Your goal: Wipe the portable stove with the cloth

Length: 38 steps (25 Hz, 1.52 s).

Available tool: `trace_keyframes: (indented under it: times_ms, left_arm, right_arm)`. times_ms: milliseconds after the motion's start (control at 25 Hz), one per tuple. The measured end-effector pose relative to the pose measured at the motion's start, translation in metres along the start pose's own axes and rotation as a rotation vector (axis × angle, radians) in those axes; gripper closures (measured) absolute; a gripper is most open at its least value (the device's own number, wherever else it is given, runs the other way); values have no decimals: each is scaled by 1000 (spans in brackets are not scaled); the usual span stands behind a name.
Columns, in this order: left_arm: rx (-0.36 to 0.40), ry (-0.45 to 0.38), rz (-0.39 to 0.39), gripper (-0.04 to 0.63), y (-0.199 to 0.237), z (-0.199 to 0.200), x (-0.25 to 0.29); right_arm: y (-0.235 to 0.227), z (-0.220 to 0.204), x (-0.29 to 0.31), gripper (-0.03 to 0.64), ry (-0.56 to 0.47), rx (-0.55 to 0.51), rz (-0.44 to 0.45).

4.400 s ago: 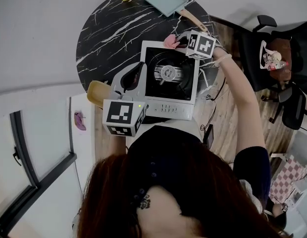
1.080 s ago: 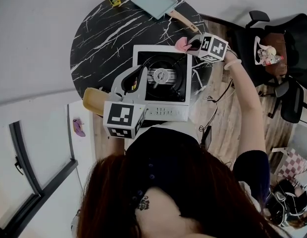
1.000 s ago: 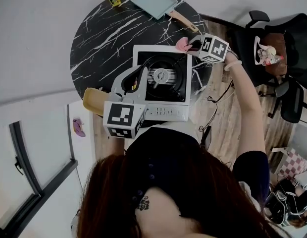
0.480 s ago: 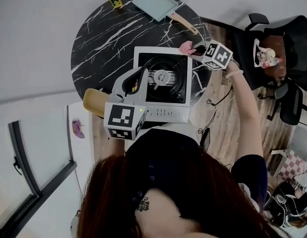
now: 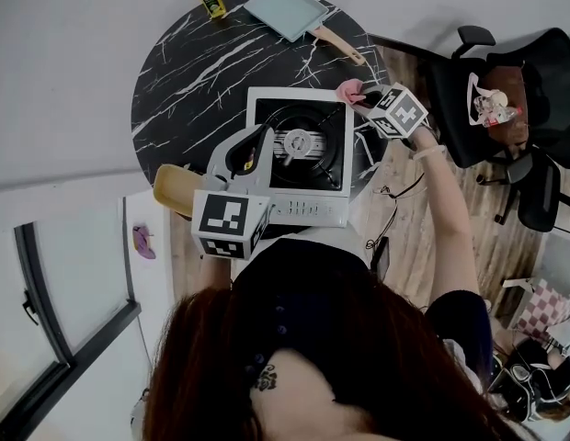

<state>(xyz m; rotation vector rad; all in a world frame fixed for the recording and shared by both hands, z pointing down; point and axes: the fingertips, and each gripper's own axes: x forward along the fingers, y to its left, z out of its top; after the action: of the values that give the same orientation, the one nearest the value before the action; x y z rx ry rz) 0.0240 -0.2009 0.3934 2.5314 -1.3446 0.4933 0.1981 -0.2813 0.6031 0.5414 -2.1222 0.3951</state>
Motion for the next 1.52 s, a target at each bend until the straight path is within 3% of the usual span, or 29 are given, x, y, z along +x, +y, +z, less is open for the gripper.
trace_keyframes:
  times_ms: [440,920,1520]
  left_arm:
    - [9,-20,-6,584,-6,5,-5]
    - [28,-53,-50,584,-20,14,-7]
    - [20,-79,-64,584,-22,18,-22]
  right_arm:
    - [5,-4,-2,584,14,181,-90]
    - [16,-11,-4,584,-21,292,-147]
    - [33,-17,-11,584,35,234,-222]
